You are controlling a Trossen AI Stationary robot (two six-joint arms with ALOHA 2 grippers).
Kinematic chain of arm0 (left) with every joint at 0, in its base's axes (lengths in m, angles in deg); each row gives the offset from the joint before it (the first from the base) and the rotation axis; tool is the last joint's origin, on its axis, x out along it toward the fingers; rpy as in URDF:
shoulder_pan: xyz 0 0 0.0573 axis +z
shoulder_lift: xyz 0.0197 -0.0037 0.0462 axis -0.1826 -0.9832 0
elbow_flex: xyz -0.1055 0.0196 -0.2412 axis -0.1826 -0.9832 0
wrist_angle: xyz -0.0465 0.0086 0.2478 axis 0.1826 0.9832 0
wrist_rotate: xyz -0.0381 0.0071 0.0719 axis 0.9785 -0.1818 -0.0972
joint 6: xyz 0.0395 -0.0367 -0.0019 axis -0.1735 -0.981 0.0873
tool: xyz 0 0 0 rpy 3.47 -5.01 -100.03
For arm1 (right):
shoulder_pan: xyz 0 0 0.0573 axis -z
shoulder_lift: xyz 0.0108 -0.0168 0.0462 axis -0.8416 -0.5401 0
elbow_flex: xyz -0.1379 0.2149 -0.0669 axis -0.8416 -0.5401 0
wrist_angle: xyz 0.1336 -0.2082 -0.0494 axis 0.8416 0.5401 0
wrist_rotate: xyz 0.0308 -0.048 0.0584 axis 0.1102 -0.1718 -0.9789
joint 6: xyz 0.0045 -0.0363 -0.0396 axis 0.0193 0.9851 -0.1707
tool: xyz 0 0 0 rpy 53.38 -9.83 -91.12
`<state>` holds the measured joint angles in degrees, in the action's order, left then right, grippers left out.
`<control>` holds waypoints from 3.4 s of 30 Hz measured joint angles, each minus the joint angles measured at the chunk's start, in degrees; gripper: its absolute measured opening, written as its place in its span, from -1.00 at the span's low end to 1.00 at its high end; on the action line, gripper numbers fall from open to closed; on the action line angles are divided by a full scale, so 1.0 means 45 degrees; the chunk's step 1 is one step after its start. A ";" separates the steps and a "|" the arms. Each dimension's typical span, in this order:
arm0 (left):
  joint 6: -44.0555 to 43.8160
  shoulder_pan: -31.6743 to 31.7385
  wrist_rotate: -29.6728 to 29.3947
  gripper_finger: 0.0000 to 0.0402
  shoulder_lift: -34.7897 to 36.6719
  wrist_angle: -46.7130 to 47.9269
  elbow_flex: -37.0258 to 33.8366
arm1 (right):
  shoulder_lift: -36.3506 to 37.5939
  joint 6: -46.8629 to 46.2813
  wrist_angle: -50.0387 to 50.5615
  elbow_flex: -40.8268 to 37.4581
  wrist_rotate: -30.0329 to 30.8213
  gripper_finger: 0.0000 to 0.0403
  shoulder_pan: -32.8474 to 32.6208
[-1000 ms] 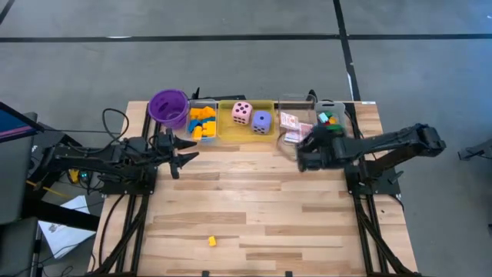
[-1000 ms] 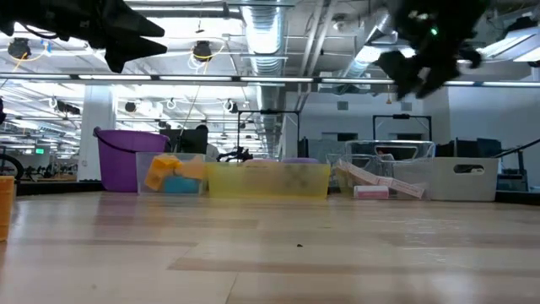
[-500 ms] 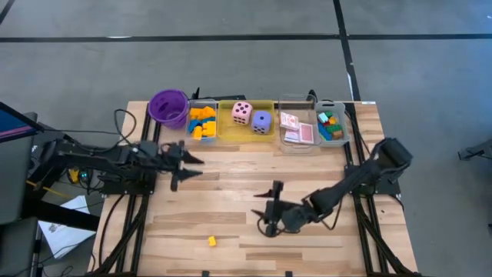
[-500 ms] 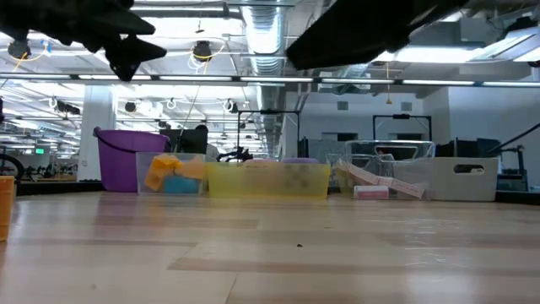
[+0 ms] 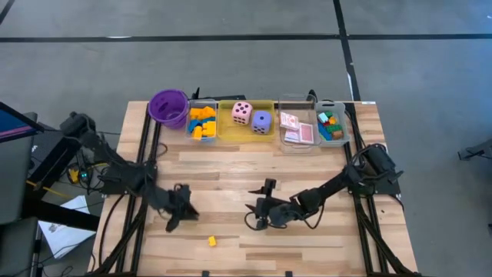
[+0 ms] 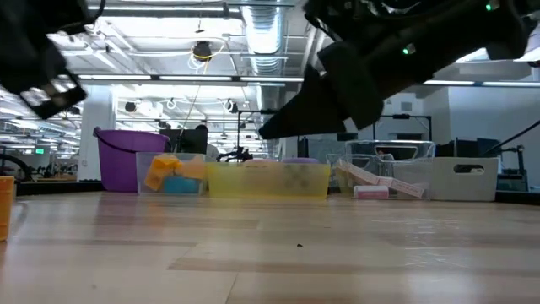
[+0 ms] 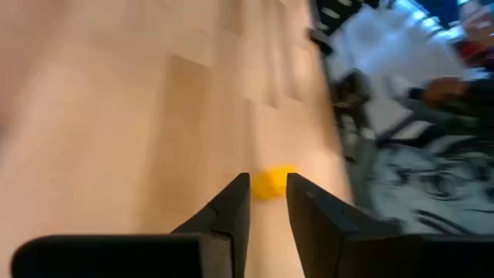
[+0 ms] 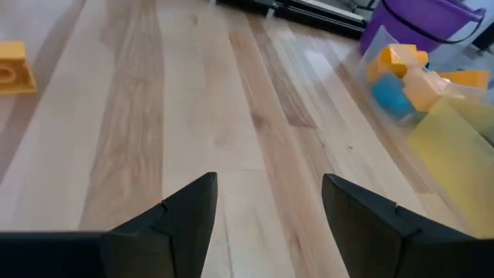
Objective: Pick & Place Toys
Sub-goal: Put the small yellow game piece into the gray bin
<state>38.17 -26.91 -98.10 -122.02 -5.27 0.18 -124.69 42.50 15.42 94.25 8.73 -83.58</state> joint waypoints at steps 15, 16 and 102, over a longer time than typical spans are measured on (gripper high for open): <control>-0.0671 -0.2040 -0.0050 -0.64 -0.3721 -0.6683 0.0000 | 0.0010 0.1809 -0.0467 0.0000 -0.0382 0.13 0.1382; 0.0075 -0.1901 -0.0110 -0.62 -0.3950 -0.7468 0.0000 | 0.0010 0.1980 -0.0496 0.0000 -0.0386 0.13 0.1507; 1.1073 -0.0083 0.2452 0.27 -0.8855 -0.0504 0.4478 | 0.0024 -0.0049 -0.0151 0.0010 -0.2377 0.13 0.2484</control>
<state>88.00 -27.28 -87.06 -161.86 -7.53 20.33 -124.58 42.28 14.75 94.29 -1.97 -72.40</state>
